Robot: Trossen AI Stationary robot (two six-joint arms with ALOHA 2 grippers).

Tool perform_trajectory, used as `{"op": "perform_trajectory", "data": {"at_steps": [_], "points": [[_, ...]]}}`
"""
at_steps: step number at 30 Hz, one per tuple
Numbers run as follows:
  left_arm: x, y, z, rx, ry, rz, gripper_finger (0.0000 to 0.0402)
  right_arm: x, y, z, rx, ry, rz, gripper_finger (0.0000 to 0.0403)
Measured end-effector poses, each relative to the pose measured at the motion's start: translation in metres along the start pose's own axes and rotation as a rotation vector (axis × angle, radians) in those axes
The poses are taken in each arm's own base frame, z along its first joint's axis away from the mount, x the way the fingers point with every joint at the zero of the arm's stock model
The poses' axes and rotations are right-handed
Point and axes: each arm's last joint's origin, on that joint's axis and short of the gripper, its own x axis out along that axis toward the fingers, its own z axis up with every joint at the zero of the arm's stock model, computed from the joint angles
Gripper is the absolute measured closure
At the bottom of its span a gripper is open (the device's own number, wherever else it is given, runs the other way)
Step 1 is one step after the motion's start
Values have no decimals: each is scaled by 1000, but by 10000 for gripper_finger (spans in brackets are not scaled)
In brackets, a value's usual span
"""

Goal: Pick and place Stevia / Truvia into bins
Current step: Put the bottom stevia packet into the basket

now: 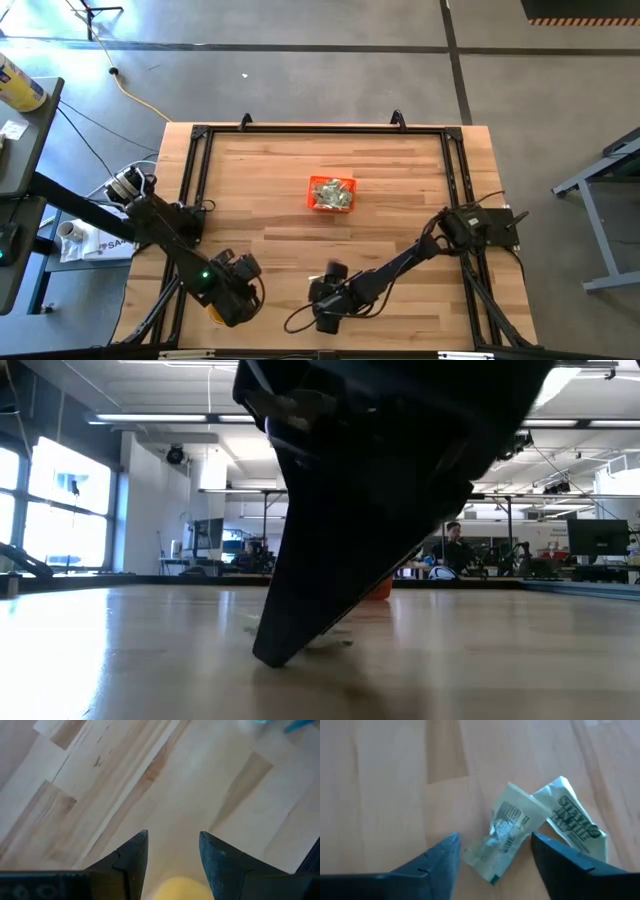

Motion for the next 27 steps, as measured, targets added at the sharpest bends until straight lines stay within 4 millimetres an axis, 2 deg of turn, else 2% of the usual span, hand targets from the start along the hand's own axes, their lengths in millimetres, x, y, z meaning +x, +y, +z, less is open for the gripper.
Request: {"op": "perform_trajectory", "data": {"at_steps": [3,8,9,13,17,20,23,27], "points": [[0,1,-1,-9,2,6,193,3,-6,0,16,24,-31,214],[0,4,-1,12,-13,40,193,4,-23,10,56,57,-44,367],[0,4,0,17,-25,48,193,1,-27,14,72,55,-41,383],[-1,7,0,29,-51,74,195,-19,-46,30,106,-6,-121,376],[-1,8,1,35,-72,91,195,-76,-75,60,135,-143,-234,395],[1,9,6,27,-95,97,197,-103,-109,71,142,-136,-350,384],[5,9,17,38,-103,88,197,-115,-155,84,182,-69,-386,381],[13,5,43,83,-97,10,197,-109,-210,96,241,33,-381,382]]}}
